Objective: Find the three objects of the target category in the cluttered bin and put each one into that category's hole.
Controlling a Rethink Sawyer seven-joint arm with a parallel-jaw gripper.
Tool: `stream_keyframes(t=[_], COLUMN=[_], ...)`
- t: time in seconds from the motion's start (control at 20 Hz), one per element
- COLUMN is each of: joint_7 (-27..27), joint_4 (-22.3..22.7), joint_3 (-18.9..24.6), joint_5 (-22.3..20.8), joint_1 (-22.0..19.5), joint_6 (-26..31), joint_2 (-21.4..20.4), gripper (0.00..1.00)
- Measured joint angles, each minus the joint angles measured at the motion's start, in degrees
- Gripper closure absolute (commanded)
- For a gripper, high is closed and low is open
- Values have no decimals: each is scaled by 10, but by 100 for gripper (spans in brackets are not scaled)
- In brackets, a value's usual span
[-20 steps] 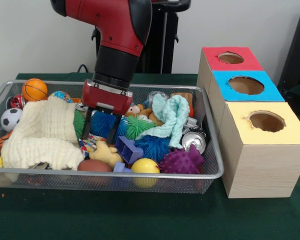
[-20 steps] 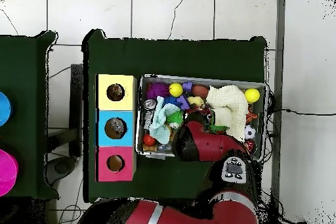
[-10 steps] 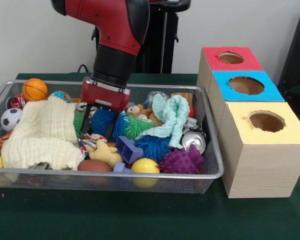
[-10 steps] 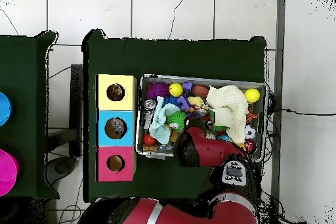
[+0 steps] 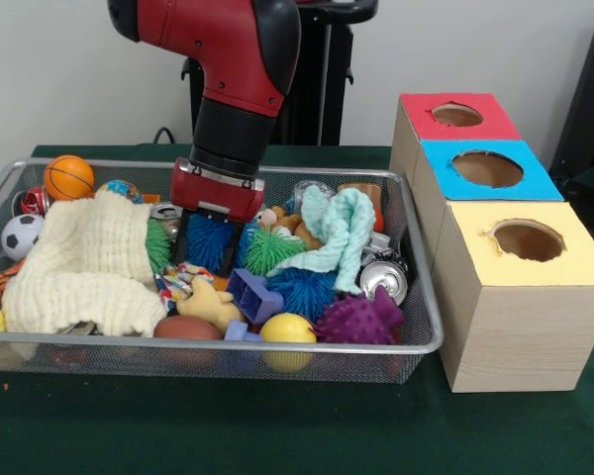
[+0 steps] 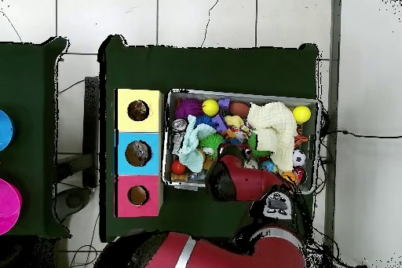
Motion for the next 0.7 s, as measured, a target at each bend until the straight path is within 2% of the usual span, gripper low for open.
stream_keyframes(t=[0.45, 0.7], joint_7=[0, 0], joint_4=[0, 1], joint_3=[-9, -9], joint_5=[-3, -17], joint_1=[26, 28], joint_6=[-43, -47], joint_2=[-13, -36], gripper=[0, 0])
